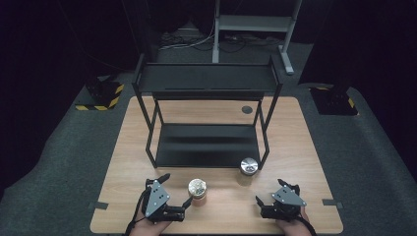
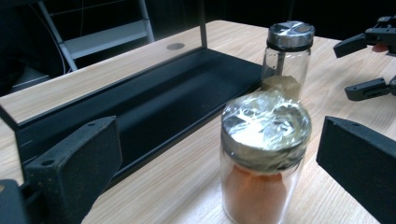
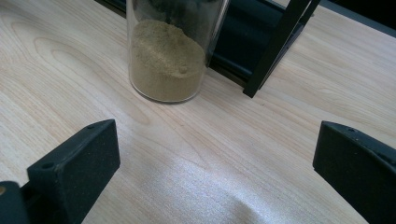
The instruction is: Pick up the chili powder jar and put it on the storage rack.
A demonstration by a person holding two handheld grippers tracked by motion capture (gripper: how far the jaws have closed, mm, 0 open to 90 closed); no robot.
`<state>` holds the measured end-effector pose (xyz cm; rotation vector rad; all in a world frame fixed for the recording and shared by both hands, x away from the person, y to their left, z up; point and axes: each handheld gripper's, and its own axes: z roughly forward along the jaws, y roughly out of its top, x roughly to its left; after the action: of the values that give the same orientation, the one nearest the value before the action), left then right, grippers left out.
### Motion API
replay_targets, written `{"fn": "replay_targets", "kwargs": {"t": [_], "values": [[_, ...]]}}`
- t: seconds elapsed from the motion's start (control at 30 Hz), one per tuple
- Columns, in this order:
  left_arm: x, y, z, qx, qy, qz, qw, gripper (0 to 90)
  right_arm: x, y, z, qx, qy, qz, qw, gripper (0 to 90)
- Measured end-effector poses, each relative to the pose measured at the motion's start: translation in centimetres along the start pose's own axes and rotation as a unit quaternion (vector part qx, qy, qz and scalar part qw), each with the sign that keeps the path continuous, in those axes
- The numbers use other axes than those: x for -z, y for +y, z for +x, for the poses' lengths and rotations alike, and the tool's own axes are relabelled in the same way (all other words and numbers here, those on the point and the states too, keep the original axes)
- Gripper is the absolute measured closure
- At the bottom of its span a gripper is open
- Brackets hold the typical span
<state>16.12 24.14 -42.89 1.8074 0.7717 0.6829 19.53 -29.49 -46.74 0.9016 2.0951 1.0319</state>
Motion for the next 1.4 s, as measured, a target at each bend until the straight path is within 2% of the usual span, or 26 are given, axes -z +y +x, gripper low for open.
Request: {"fn": "replay_targets", "kwargs": {"t": [0.5, 0.87, 0.97, 1.0, 1.03, 1.17, 1.4], "values": [[-2.0, -0.3, -0.6, 0.007, -0.026, -0.008, 0.9996, 0.4, 0.0, 0.0, -0.1, 0.001, 0.003, 0.001, 1.0000, 0.0], [-3.4, -1.1, -1.2, 0.009, -0.034, -0.009, 0.9994, 0.4, 0.0, 0.0, -0.1, 0.002, 0.003, 0.002, 1.0000, 0.0], [-3.6, -1.4, -1.2, 0.016, -0.033, -0.011, 0.9992, 1.1, 0.0, 0.0, 0.0, 0.005, 0.002, 0.002, 1.0000, 0.0], [-3.6, -1.5, -1.3, 0.018, -0.032, -0.012, 0.9993, 1.6, 0.0, 0.0, 0.0, 0.005, 0.002, 0.002, 1.0000, 0.0], [-3.8, -1.9, -1.0, 0.028, -0.036, -0.015, 0.9988, 2.6, 0.0, 0.0, 0.0, 0.005, 0.002, 0.002, 1.0000, 0.0], [-3.9, -2.3, -1.0, 0.038, -0.035, -0.020, 0.9985, 4.8, 0.0, 0.1, 0.0, 0.005, 0.002, 0.002, 1.0000, 0.0], [-4.2, -2.9, -0.7, 0.045, -0.046, -0.023, 0.9977, 15.0, 0.0, 0.1, 0.0, 0.006, 0.003, 0.004, 1.0000, 0.0]]}}
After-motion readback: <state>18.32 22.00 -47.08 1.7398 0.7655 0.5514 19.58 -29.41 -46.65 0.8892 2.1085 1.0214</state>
